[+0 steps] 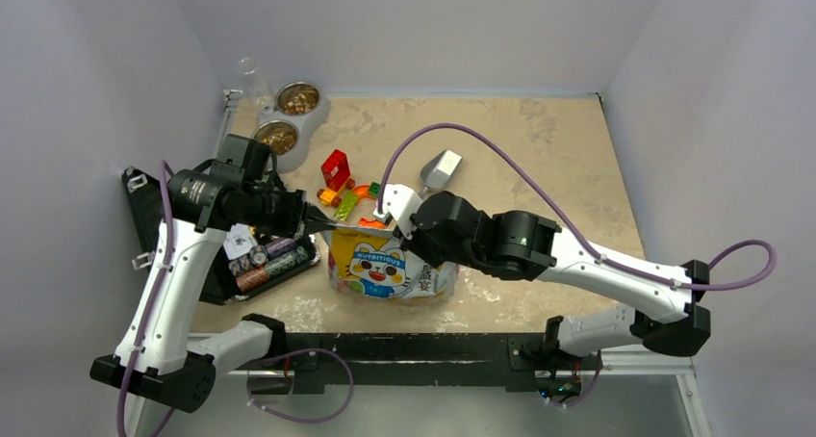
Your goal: Serve the pet food
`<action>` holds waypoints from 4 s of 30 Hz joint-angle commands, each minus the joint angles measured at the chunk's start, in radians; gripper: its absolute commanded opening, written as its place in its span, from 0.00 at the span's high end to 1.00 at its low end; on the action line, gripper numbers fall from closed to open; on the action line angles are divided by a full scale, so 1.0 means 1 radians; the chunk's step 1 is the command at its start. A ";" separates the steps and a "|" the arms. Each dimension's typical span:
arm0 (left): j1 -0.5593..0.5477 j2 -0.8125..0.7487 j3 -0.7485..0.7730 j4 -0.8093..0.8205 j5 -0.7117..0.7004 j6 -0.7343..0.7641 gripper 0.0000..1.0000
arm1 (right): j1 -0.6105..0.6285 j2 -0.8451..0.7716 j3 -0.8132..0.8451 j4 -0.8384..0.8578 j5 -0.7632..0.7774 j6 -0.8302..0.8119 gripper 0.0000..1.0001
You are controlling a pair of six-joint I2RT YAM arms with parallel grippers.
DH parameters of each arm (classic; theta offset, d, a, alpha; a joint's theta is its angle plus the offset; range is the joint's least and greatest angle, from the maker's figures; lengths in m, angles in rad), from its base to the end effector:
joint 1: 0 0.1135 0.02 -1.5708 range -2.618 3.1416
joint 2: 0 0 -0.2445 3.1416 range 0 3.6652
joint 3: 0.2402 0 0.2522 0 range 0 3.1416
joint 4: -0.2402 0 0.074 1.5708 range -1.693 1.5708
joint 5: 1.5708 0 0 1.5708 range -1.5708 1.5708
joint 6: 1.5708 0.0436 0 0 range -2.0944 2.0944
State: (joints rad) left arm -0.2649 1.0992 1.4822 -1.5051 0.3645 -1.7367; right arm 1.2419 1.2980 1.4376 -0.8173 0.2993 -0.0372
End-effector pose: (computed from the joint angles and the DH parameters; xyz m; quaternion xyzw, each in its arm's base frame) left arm 0.1537 -0.0578 0.3751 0.6137 -0.7378 0.2796 0.0307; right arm 0.1021 0.2594 0.3699 -0.4806 0.7540 0.1311 0.4281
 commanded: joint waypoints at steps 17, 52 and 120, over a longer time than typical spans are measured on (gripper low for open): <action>-0.090 -0.112 -0.025 0.090 0.001 -0.041 0.34 | -0.050 -0.094 0.037 -0.152 0.031 0.012 1.00; -0.419 -0.100 -0.128 0.292 -0.175 -0.347 1.00 | 0.100 0.066 0.131 0.132 -0.031 -0.250 0.73; -0.101 -0.047 0.040 -0.028 -0.299 -0.092 1.00 | -0.114 -0.424 -0.338 -0.136 0.235 -0.118 1.00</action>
State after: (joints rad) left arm -0.4965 1.1007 1.4124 -1.3563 0.3321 -1.9240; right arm 1.2030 1.0111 1.1488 -0.5587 0.2398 -0.0696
